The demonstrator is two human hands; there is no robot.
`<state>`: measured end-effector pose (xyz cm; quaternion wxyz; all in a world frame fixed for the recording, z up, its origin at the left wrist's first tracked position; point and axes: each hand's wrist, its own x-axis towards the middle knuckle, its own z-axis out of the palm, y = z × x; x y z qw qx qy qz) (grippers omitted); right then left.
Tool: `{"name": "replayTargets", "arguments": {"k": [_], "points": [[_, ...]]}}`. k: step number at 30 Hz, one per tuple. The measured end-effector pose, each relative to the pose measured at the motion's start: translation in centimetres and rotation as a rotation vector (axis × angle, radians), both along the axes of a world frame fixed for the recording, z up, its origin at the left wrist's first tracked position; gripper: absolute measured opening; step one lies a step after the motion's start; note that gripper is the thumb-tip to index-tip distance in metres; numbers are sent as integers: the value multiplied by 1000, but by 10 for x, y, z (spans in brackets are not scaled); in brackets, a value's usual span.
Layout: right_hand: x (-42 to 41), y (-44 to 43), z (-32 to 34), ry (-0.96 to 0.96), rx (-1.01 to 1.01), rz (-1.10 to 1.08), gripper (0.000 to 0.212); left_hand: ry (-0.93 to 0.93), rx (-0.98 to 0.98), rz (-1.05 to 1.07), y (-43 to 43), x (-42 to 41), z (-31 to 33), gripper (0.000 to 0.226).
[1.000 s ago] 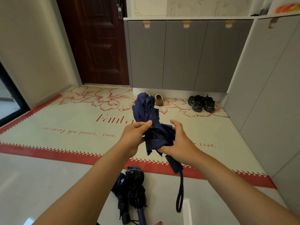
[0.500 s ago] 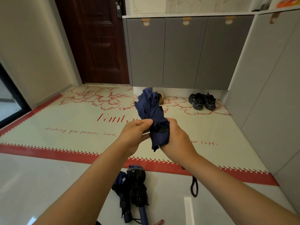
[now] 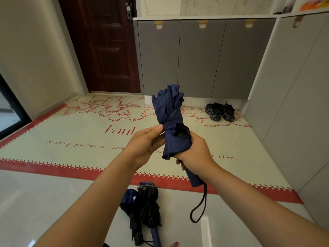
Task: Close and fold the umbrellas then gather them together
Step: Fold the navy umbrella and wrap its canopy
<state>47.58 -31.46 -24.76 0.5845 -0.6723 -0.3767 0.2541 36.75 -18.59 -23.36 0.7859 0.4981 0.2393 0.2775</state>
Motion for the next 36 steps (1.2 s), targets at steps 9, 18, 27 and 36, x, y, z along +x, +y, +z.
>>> {"name": "replayTargets", "arguments": {"k": [9,18,27,36], "points": [[-4,-6,0,-31,-40,49,41,76,4,95,-3,4,-16,30],[-12,-2,-7,164,31,286,45,98,-91,-155,-10,6,-17,49],[11,-13,8,-1004,-709,271,49,429,451,-122,0,-7,-23,39],[20,-5,4,-1425,-60,86,37,618,1031,-189,-1,-2,-24,24]]}}
